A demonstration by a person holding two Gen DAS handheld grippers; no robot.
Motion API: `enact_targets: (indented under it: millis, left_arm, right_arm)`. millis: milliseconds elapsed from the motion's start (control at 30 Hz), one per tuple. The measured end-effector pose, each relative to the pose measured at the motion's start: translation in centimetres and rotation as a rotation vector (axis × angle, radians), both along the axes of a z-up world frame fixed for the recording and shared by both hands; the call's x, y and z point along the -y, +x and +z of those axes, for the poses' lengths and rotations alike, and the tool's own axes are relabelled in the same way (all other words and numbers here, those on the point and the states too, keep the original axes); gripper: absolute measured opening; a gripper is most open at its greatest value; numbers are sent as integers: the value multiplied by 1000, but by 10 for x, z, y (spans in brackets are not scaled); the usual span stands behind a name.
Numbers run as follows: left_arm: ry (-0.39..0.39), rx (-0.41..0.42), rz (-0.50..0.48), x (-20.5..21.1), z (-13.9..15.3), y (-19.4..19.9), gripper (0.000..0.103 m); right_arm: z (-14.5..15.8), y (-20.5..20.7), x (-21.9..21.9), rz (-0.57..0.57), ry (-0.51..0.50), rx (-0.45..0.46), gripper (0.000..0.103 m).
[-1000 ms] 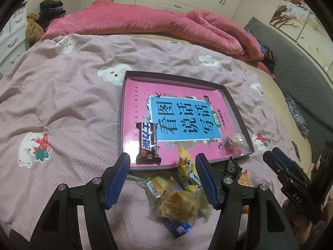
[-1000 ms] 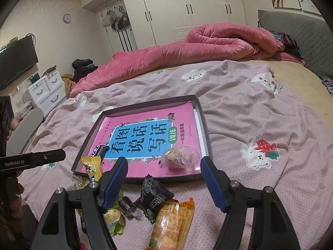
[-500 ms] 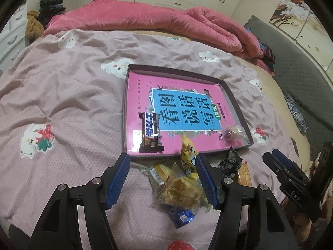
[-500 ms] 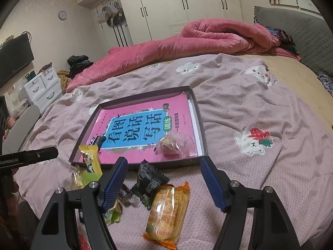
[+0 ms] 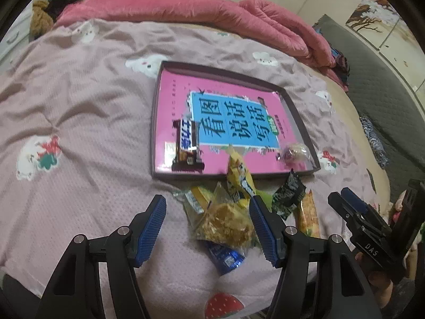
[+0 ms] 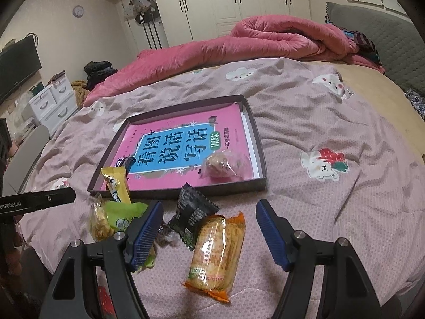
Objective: Organize snacks
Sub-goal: 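Withdraw the open left gripper from the tray back toward the snacks, then lower the right gripper onto the orange-wrapped bread roll and close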
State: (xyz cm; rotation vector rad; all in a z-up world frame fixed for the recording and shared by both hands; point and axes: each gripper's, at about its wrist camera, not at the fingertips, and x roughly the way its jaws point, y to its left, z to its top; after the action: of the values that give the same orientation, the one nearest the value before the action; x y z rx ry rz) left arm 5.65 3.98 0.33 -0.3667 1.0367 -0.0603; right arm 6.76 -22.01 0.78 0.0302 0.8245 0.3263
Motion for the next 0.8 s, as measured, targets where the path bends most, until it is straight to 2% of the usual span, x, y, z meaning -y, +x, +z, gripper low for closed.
enact_targets:
  millis: [567, 800]
  left_arm:
    - [-55, -86, -7, 16, -23, -13, 67]
    - [-125, -85, 38, 15, -27, -17, 67]
  right_arm:
    - [-8, -7, 2, -8, -14, -45, 72]
    - [-11, -8, 3, -14, -13, -59, 72]
